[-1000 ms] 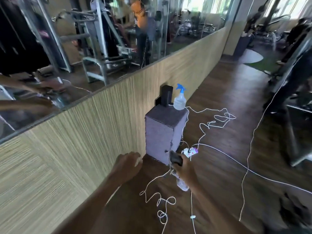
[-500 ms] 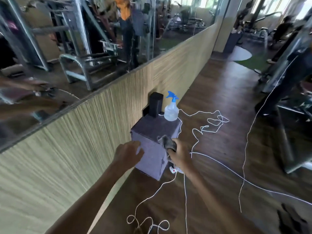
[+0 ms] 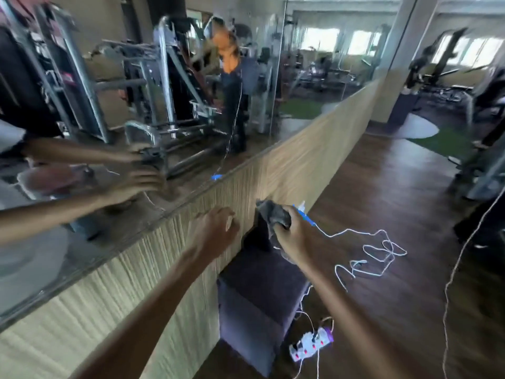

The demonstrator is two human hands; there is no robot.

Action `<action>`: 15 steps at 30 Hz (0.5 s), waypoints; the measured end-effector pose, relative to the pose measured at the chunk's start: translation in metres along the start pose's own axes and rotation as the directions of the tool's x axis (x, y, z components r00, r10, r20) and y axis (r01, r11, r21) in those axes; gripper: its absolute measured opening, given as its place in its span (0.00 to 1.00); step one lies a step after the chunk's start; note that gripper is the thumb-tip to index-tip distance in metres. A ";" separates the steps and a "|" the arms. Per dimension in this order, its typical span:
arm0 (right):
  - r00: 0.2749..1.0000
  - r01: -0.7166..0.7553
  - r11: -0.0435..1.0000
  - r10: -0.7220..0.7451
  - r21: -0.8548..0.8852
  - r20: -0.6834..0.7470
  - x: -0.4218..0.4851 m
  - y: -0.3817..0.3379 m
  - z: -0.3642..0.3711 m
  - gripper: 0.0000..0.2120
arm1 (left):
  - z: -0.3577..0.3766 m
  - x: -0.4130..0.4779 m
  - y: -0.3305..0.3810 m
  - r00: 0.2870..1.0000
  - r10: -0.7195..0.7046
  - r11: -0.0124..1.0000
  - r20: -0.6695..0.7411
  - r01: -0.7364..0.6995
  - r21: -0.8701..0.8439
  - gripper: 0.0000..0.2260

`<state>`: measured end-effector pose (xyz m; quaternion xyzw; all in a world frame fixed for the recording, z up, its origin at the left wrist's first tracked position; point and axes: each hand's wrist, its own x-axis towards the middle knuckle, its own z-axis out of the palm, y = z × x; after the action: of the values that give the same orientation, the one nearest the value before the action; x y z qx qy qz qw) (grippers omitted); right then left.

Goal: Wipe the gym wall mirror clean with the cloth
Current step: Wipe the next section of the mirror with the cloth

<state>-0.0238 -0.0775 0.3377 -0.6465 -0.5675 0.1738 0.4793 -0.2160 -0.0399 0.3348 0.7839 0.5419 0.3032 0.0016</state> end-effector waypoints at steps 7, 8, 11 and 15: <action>0.934 0.353 0.913 -0.357 0.204 -0.014 0.151 -0.058 -0.015 0.18 | -0.037 0.138 0.024 0.898 0.071 0.967 -0.435 0.046 0.251 0.12; 0.914 0.400 0.889 -0.405 0.221 -0.026 0.171 -0.062 -0.017 0.21 | -0.044 0.152 0.030 0.863 0.086 0.962 -0.497 0.058 0.267 0.12; 0.886 0.458 0.826 -0.454 0.329 -0.094 0.217 -0.081 -0.021 0.21 | -0.073 0.191 0.045 0.779 0.148 0.939 -0.609 0.084 0.335 0.12; 0.851 0.516 0.729 -0.497 0.450 -0.170 0.275 -0.119 -0.039 0.17 | -0.132 0.239 0.056 0.702 0.216 0.895 -0.678 0.135 0.425 0.13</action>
<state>0.0195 0.1415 0.5413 -0.3309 -0.6516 0.1591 0.6638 -0.1773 0.0970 0.5739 0.5966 0.5365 0.4495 -0.3927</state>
